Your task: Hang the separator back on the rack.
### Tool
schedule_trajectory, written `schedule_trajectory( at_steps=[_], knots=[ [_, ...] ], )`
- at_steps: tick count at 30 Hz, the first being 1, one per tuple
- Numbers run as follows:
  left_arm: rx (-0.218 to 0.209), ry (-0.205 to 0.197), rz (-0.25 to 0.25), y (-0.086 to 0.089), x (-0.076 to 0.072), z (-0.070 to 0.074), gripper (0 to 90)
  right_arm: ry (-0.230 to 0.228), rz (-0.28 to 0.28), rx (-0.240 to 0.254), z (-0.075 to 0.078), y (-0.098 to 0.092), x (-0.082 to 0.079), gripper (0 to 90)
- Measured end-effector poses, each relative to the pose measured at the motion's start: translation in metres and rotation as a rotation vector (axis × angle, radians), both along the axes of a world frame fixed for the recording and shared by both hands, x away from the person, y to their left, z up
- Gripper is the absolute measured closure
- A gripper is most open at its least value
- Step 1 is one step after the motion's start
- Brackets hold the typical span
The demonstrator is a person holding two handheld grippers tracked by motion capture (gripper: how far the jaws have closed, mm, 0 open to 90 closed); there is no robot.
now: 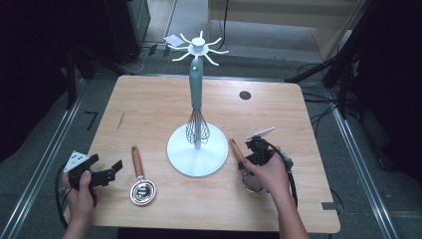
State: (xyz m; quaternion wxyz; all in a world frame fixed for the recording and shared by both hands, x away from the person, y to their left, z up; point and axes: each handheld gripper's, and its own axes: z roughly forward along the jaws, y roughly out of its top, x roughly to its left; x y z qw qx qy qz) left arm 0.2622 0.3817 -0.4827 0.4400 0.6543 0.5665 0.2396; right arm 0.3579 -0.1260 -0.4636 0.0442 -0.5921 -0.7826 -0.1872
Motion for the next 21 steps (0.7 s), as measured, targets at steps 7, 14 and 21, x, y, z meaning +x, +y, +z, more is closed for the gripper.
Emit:
schedule_trajectory(
  at_steps=[7, 14, 21],
  knots=[
    [0.000, 0.000, 0.000, 0.0001, 0.0000, -0.0001, 0.0, 0.007, 0.000, -0.008, -0.0016, 0.0009, -0.0002, 70.0],
    [-0.002, 0.000, 0.001, 0.0001, 0.0001, -0.0001, 0.0, 0.009, 0.002, -0.002, -0.0018, -0.0002, -0.0006, 70.8],
    [0.000, 0.000, 0.001, 0.0001, 0.0001, 0.0000, 0.0, -0.031, 0.005, -0.004, 0.0015, -0.0039, -0.0023, 70.9]
  ],
)
